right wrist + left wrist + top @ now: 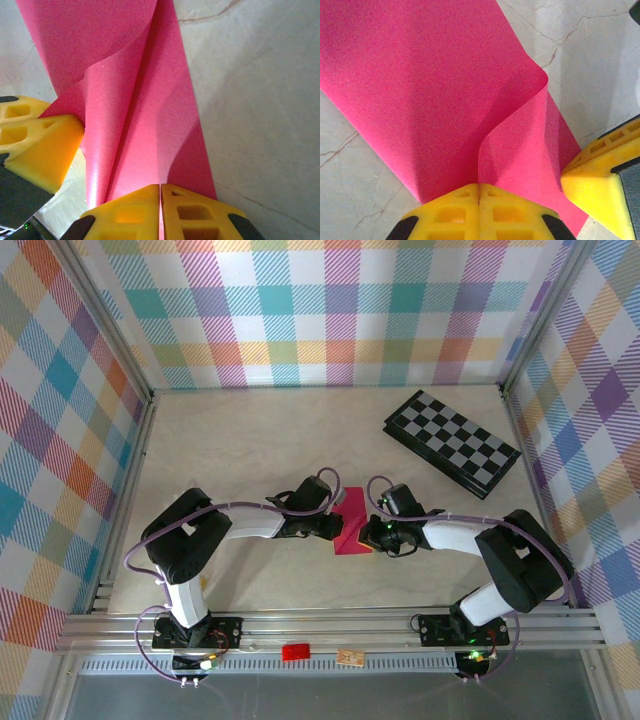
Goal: Fold a paper plane with a square sheet of paper (pick it up from the middle)
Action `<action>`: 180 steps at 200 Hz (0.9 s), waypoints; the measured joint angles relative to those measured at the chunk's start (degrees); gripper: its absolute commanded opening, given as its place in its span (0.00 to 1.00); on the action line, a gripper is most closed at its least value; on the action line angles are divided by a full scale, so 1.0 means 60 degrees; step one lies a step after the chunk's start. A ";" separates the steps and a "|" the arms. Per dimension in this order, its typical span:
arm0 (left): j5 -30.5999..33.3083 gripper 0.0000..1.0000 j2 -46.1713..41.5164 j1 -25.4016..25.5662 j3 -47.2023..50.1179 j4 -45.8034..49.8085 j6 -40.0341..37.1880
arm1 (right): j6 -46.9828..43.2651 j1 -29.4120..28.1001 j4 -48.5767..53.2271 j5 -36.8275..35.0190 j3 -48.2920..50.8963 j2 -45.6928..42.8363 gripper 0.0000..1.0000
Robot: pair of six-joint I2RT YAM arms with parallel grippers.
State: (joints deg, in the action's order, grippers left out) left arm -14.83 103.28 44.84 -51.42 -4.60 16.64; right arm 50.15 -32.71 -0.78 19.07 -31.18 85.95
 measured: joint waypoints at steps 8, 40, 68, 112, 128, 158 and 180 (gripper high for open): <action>0.0025 0.06 0.0000 0.0000 0.0000 -0.0004 -0.0004 | 0.0000 0.0000 -0.0004 0.0000 0.0000 0.0000 0.12; 0.0117 0.06 -0.0015 0.0000 0.0000 0.0007 0.0000 | 0.0000 0.0000 0.0004 0.0000 0.0000 0.0000 0.12; 0.0171 0.06 -0.0047 0.0000 0.0000 0.0069 -0.0004 | -0.0004 0.0000 0.0011 0.0000 0.0000 0.0000 0.12; 0.0168 0.06 -0.0047 0.0000 0.0000 0.0073 -0.0004 | -0.0004 0.0000 0.0018 0.0000 0.0000 0.0000 0.12; 0.0164 0.06 -0.0047 0.0000 0.0000 0.0069 -0.0004 | -0.0004 0.0000 0.0018 0.0000 0.0000 0.0000 0.12; 0.0164 0.06 -0.0047 0.0000 0.0000 0.0069 -0.0004 | -0.0004 0.0000 0.0022 0.0000 0.0000 0.0000 0.12; 0.0168 0.06 -0.0047 0.0000 0.0000 0.0069 -0.0004 | -0.0004 0.0000 0.0022 0.0000 0.0000 0.0000 0.12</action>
State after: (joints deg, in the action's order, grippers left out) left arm -13.82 103.00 44.84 -51.42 -4.19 16.62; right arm 50.13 -32.71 -0.64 19.07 -31.18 85.95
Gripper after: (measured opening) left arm 0.063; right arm 0.121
